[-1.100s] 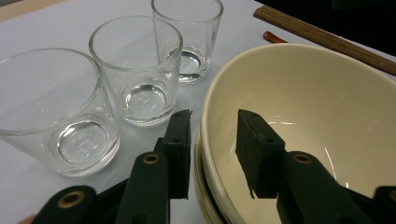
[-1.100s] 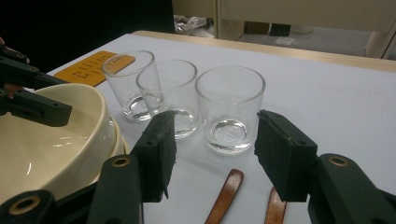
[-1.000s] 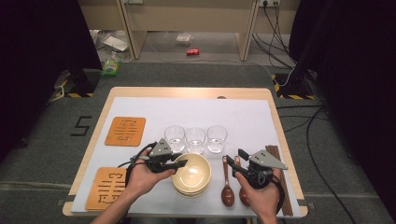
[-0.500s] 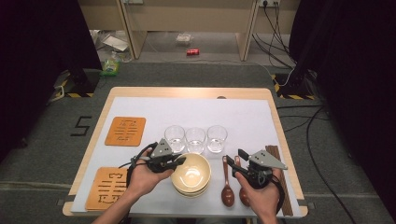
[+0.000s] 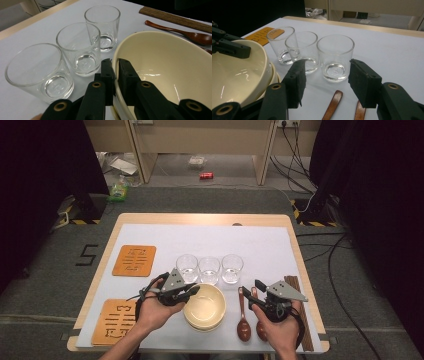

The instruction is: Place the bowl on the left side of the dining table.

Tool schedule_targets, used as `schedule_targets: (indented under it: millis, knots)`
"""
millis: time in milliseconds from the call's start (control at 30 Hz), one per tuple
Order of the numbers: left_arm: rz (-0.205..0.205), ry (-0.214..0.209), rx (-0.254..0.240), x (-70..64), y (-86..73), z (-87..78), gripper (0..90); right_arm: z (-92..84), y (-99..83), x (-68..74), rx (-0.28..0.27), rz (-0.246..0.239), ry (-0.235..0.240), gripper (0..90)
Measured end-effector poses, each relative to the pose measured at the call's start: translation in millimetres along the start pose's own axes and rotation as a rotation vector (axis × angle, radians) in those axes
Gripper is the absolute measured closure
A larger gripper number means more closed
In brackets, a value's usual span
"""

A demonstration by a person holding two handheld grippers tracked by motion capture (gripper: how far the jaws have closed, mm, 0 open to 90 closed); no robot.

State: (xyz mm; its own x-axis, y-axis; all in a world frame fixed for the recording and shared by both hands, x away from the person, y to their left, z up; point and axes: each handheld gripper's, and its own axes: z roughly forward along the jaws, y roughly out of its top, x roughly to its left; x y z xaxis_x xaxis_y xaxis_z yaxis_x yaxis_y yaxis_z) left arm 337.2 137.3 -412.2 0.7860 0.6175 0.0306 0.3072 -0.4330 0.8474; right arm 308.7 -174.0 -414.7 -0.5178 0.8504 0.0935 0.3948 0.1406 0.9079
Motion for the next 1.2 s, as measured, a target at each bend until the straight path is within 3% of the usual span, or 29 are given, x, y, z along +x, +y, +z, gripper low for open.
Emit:
schedule_targets:
  millis: [300,633,900,1200]
  knots:
    - [0.047,0.045,-0.066,-6.4,1.5,-6.8,82.3,0.0,-0.1,-0.3,0.0,0.002,0.0,47.6]
    - [0.038,0.078,-0.16,-4.4,8.6,-20.4,82.4,-0.8,-0.1,-2.4,-0.007,0.008,-0.005,47.5]
    - [0.031,0.068,-0.177,-2.0,13.4,-27.0,82.4,-0.7,-0.3,-2.1,-0.006,0.008,-0.005,47.5]
    - [0.02,0.088,-0.195,5.6,17.3,-35.2,82.4,0.0,-0.5,-2.1,-0.005,0.009,-0.004,47.5]
